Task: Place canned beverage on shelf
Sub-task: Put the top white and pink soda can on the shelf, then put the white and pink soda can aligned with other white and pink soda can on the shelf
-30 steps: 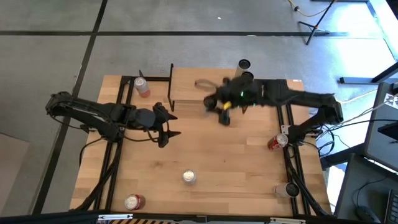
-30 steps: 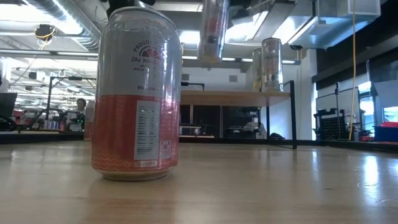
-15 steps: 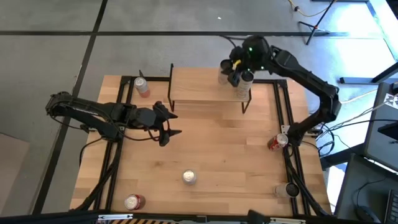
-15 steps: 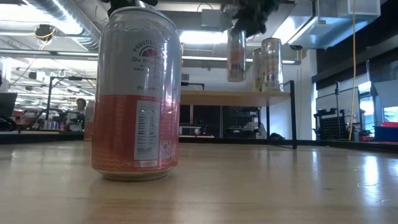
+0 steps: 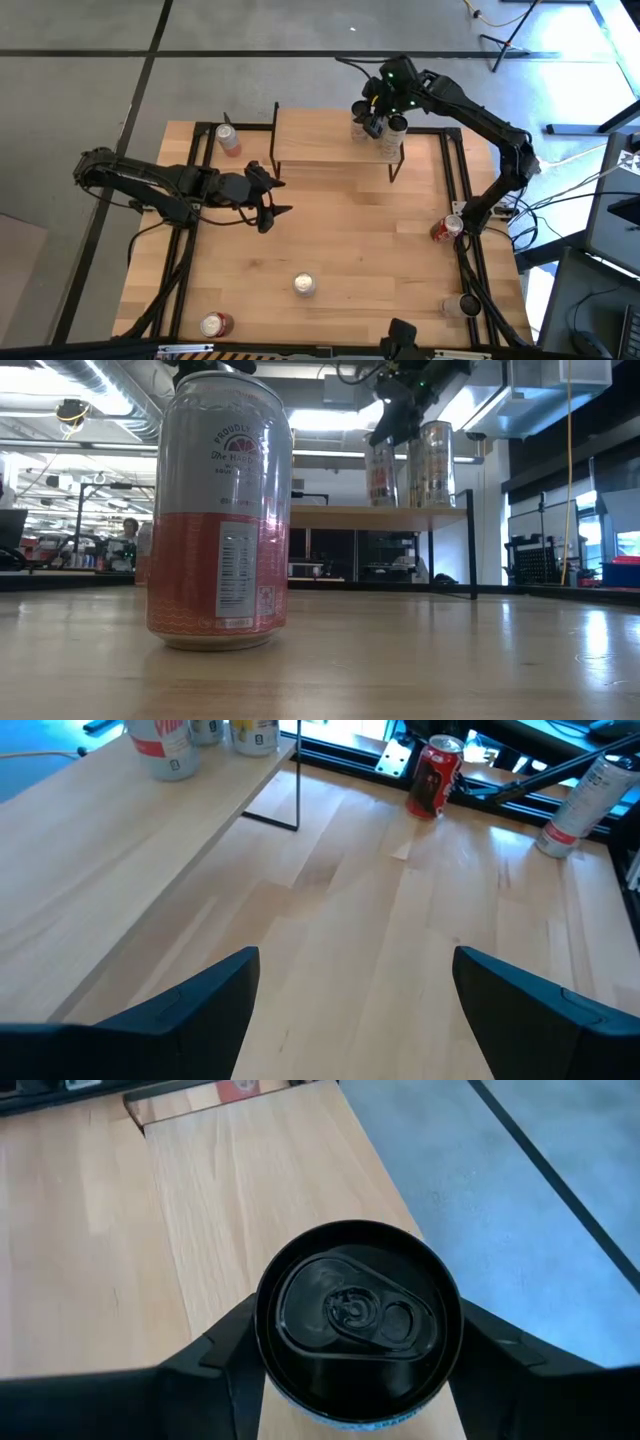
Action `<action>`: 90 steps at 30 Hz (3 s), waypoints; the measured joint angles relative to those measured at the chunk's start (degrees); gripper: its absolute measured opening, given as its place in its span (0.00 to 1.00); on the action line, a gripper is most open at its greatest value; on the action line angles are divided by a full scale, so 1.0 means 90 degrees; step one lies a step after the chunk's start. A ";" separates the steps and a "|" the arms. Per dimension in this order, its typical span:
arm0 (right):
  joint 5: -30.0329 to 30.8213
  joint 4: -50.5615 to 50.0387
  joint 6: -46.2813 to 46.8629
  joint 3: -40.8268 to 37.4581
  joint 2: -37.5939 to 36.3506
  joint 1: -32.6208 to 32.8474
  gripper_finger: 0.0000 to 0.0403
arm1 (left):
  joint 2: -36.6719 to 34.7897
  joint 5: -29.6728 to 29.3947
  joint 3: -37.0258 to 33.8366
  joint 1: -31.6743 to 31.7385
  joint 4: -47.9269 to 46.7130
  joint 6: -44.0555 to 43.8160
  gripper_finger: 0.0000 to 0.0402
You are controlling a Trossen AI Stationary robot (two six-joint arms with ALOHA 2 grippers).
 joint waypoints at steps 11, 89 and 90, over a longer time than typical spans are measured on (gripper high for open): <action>0.0009 0.0001 -0.0167 0.0000 0.0019 0.0000 0.65 | 0.0000 -0.0205 0.0000 0.0000 0.0000 0.0006 0.80; 0.1216 0.0366 0.3143 -0.0688 -0.0076 0.6038 0.85 | 0.1047 0.1026 -0.0010 -0.1510 0.0273 -0.1295 0.80; 0.1369 0.0364 0.3203 -0.0788 -0.0076 0.6160 0.85 | 0.1144 0.1012 -0.0010 -0.1644 0.0382 -0.1476 0.80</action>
